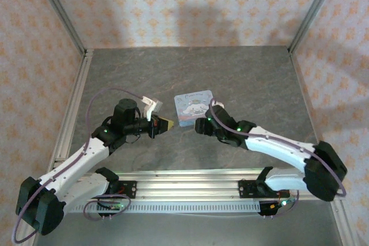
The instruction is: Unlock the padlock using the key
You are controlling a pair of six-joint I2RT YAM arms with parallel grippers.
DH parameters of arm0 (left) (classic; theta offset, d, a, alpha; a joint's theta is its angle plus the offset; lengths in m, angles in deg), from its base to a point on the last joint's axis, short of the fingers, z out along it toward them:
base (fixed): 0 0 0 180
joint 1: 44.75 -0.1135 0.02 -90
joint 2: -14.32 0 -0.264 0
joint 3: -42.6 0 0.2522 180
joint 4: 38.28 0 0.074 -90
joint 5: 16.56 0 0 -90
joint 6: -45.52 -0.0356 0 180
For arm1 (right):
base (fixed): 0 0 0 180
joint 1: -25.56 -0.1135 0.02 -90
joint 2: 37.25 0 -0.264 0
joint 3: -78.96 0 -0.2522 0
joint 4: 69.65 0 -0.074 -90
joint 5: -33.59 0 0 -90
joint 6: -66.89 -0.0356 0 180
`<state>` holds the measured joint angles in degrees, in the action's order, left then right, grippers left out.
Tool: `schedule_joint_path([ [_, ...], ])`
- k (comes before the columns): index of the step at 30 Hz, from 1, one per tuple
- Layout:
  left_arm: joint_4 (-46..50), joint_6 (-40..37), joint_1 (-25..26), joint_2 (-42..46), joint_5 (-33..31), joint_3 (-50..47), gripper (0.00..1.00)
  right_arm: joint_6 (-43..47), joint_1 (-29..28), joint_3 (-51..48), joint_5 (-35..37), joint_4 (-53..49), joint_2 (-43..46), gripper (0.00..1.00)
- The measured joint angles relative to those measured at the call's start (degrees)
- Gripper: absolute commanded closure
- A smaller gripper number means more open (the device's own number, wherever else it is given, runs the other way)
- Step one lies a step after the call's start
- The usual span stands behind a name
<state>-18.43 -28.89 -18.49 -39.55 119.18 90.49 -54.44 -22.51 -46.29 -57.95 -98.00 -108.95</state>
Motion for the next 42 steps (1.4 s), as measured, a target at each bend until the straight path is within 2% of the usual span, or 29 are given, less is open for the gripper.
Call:
schedule_joint_path([
  [7, 0.92, -0.76, 0.0, -0.04, -1.27, -0.7, 1.0, 0.74, -0.57, -0.07, 6.69, 5.66, -9.44, 0.39],
  [18, 1.01, -1.4, 0.0, -0.28, -1.31, -0.85, 1.0, 5.07, -0.66, 2.16, 6.38, 13.53, -21.09, 0.41],
  [25, 1.01, -2.1, 0.0, -0.28, -1.66, -0.87, 1.0, 6.12, -0.66, 6.38, 6.29, 13.6, -24.17, 0.44],
  [31, 1.01, -2.21, 0.0, -0.28, -1.68, -0.87, 1.0, 6.32, -0.74, 8.87, 7.67, 12.07, -25.46, 0.58],
  [42, 1.03, -2.21, 0.0, -0.28, -1.68, -0.87, 1.0, 6.54, -0.74, 12.15, 8.24, 10.23, -29.0, 0.54],
])
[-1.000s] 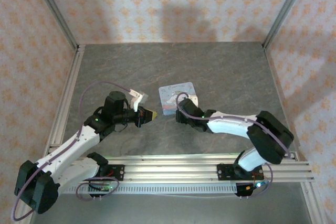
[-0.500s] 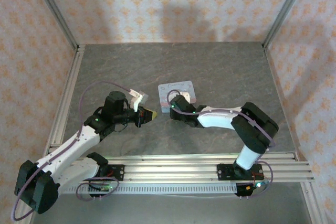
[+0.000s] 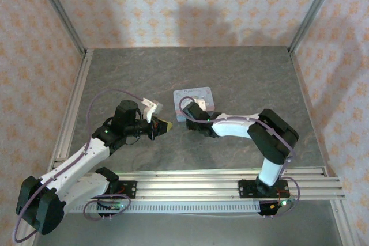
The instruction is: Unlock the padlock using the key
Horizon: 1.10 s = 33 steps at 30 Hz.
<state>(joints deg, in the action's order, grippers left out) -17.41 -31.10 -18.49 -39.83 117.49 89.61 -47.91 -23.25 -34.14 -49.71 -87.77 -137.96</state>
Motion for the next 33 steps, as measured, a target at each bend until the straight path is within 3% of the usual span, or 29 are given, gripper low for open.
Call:
schedule_joint_path([
  [3, 0.0, 0.0, 0.0, 0.02, 0.0, 0.0, 1.0, 0.39, 0.0, 1.03, 0.0, -0.76, -0.74, 0.58],
  [7, 0.02, 0.0, 0.0, 0.24, -0.02, 0.0, 1.0, 1.38, 0.0, 2.03, -0.02, -1.51, -1.33, 0.77],
  [13, -0.04, -0.04, 0.0, 0.44, -0.24, -0.46, 1.0, 1.05, 0.0, 3.82, -0.35, -3.52, -1.36, 0.93],
  [23, -4.09, -2.27, 0.0, -1.79, -0.81, -3.39, 1.0, -1.62, 2.45, 8.92, -8.37, -12.28, 1.53, 1.0],
  [33, -12.41, -5.46, 0.0, -14.91, -0.39, -4.7, 1.0, -4.81, 5.05, 14.73, -21.0, -20.02, 2.51, 1.0],
])
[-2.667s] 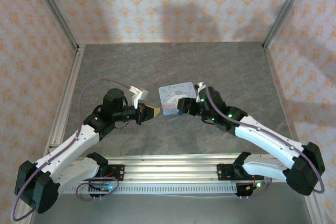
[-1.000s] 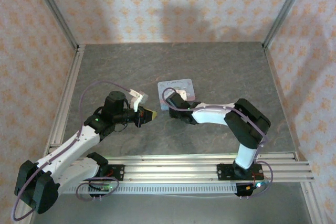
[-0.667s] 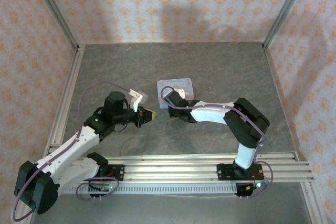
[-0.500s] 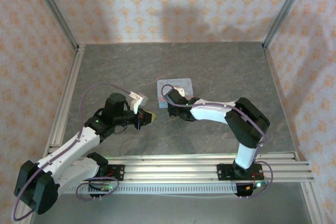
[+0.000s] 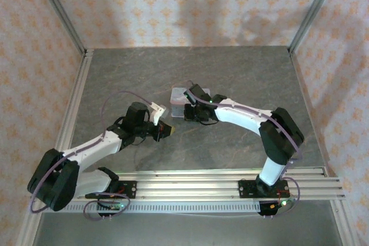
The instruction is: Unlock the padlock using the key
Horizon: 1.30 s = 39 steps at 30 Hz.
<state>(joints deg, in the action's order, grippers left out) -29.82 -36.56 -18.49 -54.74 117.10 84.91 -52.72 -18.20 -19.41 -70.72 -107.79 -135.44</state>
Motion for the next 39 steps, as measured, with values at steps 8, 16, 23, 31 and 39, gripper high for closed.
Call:
schedule_joint_path([
  [8, -9.6, -3.17, -0.42, -5.73, 1.9, -1.44, 1.0, -1.53, 3.06, 1.88, -10.67, -2.32, 0.0, 1.0],
  [16, -18.53, -3.76, -4.04, -10.64, 5.88, -2.95, 1.0, -2.38, 4.85, 1.88, -17.44, -2.71, 0.0, 1.0],
  [23, -23.41, -3.52, -5.42, -11.72, 9.57, -3.54, 1.0, -3.67, 5.99, 1.9, -21.79, -2.84, 0.35, 1.0],
  [31, -26.25, -3.13, -6.1, -11.69, 11.43, -4.83, 1.0, -6.03, 7.89, 1.9, -26.69, -2.8, 2.97, 1.0],
  [39, -28.7, -1.75, -6.82, -11.69, 11.89, -5.11, 1.0, -6.64, 7.98, 1.9, -28.87, -2.84, 3.45, 1.0],
])
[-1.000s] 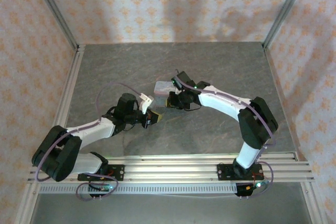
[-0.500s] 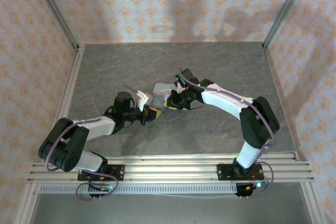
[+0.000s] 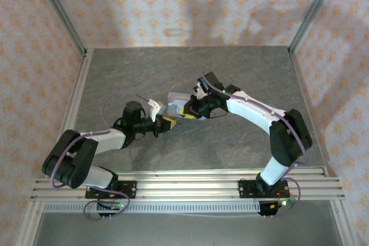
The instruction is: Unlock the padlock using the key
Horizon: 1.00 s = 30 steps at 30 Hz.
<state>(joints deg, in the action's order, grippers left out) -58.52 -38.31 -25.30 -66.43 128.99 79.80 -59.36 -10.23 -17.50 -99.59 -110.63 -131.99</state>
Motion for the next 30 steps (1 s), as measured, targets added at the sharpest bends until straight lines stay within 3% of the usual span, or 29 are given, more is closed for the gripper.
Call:
schedule_joint_path([
  [30, -4.44, 3.28, 0.44, -2.16, 1.05, 0.37, 1.0, -1.77, 0.0, -0.55, -0.79, 1.03, 0.13, 1.0],
])
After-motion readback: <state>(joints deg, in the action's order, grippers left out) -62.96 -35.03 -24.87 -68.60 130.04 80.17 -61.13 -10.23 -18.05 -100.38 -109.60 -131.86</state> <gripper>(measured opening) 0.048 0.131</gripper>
